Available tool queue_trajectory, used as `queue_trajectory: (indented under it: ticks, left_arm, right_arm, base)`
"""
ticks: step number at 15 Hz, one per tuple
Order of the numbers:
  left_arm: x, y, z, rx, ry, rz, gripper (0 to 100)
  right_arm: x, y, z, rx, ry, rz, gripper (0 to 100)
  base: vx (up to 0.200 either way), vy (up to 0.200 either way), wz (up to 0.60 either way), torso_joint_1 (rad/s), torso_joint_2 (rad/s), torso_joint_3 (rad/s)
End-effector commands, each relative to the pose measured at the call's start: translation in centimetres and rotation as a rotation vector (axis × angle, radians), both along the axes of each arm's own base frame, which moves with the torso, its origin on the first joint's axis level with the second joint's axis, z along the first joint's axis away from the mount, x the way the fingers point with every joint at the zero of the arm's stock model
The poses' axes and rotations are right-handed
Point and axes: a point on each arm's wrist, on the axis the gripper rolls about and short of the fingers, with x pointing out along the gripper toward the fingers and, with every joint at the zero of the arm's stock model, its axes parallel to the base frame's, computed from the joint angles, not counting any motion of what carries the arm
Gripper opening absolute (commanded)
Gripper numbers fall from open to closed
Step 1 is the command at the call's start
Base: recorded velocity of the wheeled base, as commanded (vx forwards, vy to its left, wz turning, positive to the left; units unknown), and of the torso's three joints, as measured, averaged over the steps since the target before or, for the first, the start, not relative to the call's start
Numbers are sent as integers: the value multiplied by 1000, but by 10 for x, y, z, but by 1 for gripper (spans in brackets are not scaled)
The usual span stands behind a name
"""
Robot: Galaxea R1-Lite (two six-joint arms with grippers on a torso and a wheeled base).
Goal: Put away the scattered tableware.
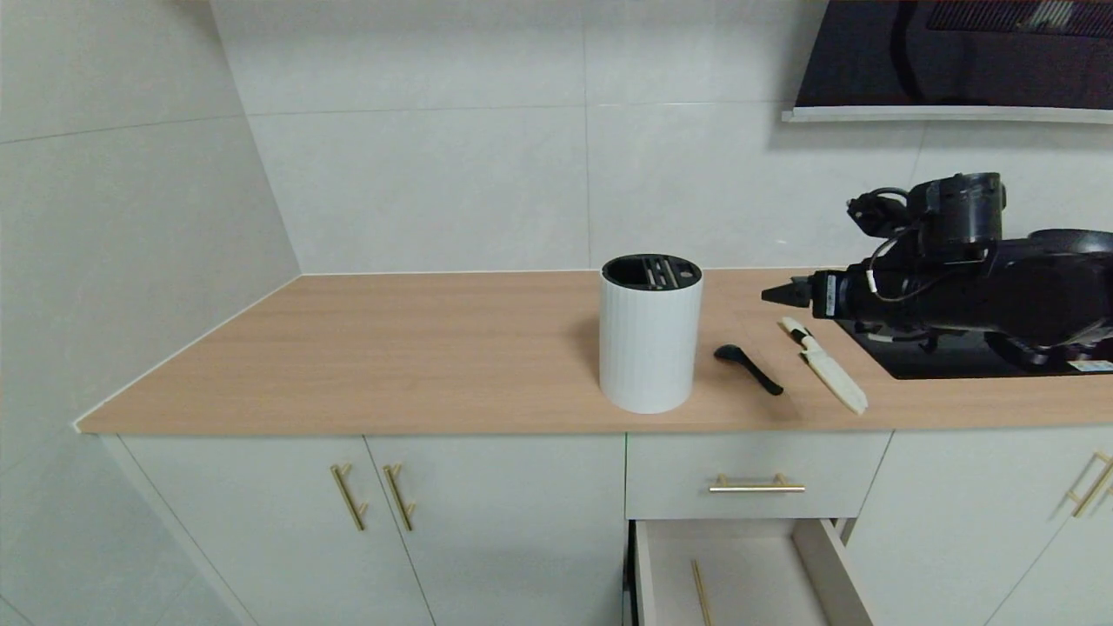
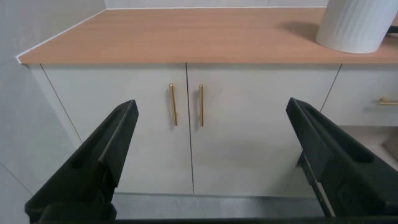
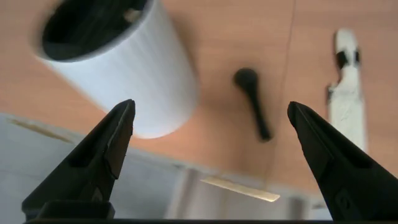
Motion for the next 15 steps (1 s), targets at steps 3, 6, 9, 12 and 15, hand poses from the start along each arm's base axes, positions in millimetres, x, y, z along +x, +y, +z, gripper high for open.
queue_trajectory:
  ticks: [3, 6, 9, 12, 15]
  left_arm:
    - [0, 0, 0, -1, -1, 2, 100]
    - [0, 0, 0, -1, -1, 2, 100]
    - [0, 0, 0, -1, -1, 0, 100]
    - [0, 0, 0, -1, -1, 0, 100]
    - [0, 0, 0, -1, -1, 2, 100]
  right_arm:
    - [17, -18, -73, -113, 22, 79, 100]
    - [41, -26, -118, -225, -87, 64, 100]
    - [50, -26, -131, -224, -68, 65, 100]
    - [52, -21, -140, -211, -31, 75, 100]
    - [56, -16, -151, -186, 15, 77, 100]
  base:
    - [0, 0, 0, 0, 0, 0]
    - [0, 0, 0, 0, 0, 0]
    - [0, 0, 0, 0, 0, 0]
    - [0, 0, 0, 19, 1, 1]
    - [0, 0, 0, 0, 0, 0]
